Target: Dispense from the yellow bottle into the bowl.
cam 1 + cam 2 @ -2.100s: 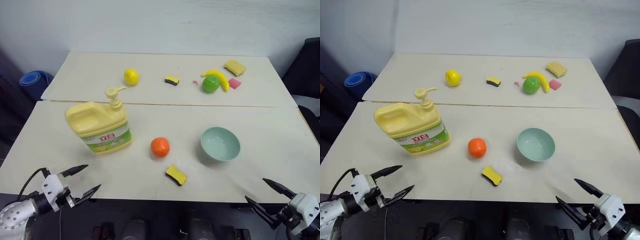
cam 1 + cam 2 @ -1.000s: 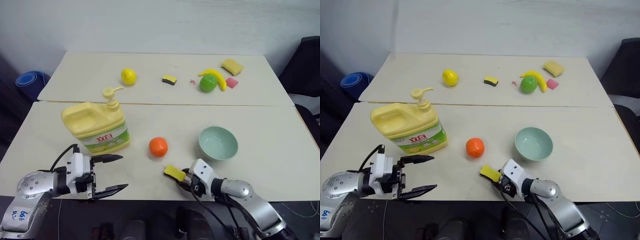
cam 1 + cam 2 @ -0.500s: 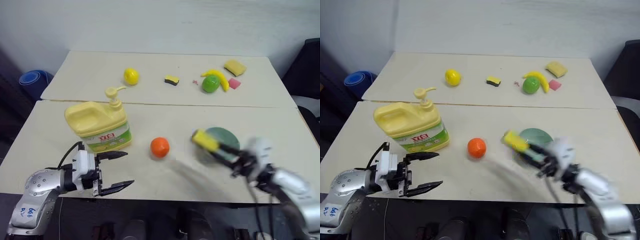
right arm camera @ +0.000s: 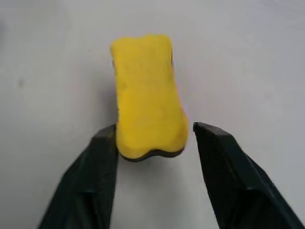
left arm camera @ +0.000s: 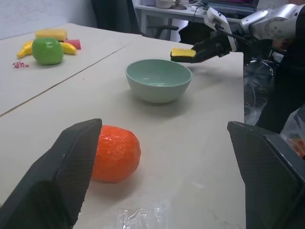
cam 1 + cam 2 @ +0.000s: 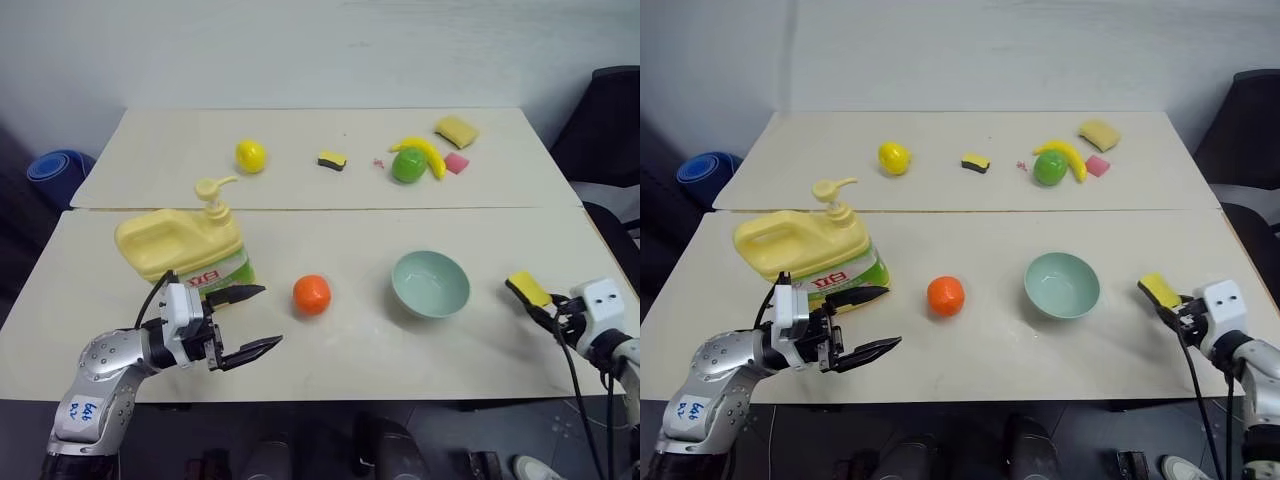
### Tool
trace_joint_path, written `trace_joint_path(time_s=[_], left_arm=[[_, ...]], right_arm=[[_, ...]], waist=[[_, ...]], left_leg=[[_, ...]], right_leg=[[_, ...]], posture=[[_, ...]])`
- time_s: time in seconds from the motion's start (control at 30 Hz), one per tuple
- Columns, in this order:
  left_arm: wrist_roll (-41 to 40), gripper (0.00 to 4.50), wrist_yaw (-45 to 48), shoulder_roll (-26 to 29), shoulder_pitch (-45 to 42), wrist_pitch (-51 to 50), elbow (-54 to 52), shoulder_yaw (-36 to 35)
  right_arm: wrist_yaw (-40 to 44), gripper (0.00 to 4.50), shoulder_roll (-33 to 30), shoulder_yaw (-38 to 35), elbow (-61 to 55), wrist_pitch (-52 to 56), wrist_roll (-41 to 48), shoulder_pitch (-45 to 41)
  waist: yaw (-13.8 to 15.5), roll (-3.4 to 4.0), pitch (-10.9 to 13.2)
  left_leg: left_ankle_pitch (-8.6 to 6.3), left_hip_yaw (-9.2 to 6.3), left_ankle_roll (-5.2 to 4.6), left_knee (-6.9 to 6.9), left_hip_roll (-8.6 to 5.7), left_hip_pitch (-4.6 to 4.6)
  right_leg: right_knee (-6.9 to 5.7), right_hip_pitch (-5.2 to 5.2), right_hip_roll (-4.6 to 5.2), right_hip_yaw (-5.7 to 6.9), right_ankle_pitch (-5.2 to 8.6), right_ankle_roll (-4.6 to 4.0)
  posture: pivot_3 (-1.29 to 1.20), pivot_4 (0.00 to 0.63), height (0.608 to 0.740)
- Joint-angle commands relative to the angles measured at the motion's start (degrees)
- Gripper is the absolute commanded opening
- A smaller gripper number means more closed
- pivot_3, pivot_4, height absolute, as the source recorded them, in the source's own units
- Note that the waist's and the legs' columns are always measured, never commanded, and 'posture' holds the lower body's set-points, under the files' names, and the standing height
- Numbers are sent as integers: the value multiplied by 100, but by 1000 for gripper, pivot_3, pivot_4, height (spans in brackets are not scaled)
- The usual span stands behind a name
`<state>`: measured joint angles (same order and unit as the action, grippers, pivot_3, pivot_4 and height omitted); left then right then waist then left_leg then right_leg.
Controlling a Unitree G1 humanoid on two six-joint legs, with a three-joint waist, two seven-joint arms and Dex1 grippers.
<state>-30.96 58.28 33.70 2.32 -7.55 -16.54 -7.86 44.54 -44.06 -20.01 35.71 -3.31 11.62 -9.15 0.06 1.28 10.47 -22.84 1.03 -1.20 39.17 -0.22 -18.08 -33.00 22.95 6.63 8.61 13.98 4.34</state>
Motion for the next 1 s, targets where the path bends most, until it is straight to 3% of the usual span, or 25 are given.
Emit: trace_joint_path(time_s=[0.03, 0.1, 0.2, 0.3, 0.4, 0.6, 0.73, 1.0], left_arm=[[-195, 4500, 81, 74, 49, -65, -9, -160], [-161, 4500, 105, 129, 115, 6, 81, -295], [-94, 4500, 102, 158, 217, 128, 224, -474], [-58, 4500, 66, 146, 323, 227, 395, -646], [18, 4500, 69, 133, 440, 370, 550, -742], [-21, 4500, 21, 158, 564, 384, 565, -875], [11, 4500, -73, 128, 537, 403, 598, -909], [19, 4500, -114, 42, 574, 485, 585, -821]], right_arm=[[235, 3761, -478, -389, -190, -213, 229, 82], [940, 4476, -647, -541, -1065, -20, 694, 488], [1430, 4476, -725, -522, -2823, 1016, 1608, 802], [1500, 4476, -631, 374, -4322, 2017, 2055, 418], [1127, 4476, -162, 1565, -4891, 2774, 1788, -491], [576, 4476, 923, 3333, -4743, 3993, 1083, -2022], [574, 4476, 1550, 4338, -4322, 4095, 457, -2603], [580, 4476, 2558, 5061, -2279, 3388, -496, -3503]], waist=[[34, 8, 2], [85, 9, 2], [105, 8, 2], [31, 4, 3], [13, 1, 4], [120, -15, -5], [115, -33, -16], [-15, -43, -22]], left_leg=[[1, 0, -1, 0, -3, -1], [2, 0, -3, 1, -5, -2], [-1, -5, 1, 1, 4, -2], [-5, 2, 8, 1, 12, 8], [-11, 1, 18, 1, 22, 14], [-4, -16, 21, 5, 5, -25], [-3, -15, 19, 12, 4, -26], [0, -19, 18, 13, 3, -24]], right_leg=[[2, 0, 1, 0, -1, 2], [7, -1, 2, -2, -3, 6], [12, -2, -1, -4, -3, 5], [27, -4, -3, -16, -4, 1], [21, 0, -4, -15, 2, -10], [-4, 66, -1, -7, 0, -13], [0, 61, -1, -7, -3, -9], [-13, 61, -3, -1, -2, -10]], posture=[[0, 150, 740], [0, 150, 740], [0, 150, 740], [0, 150, 740], [0, 150, 740], [0, 150, 740], [0, 150, 740], [0, 150, 740]])
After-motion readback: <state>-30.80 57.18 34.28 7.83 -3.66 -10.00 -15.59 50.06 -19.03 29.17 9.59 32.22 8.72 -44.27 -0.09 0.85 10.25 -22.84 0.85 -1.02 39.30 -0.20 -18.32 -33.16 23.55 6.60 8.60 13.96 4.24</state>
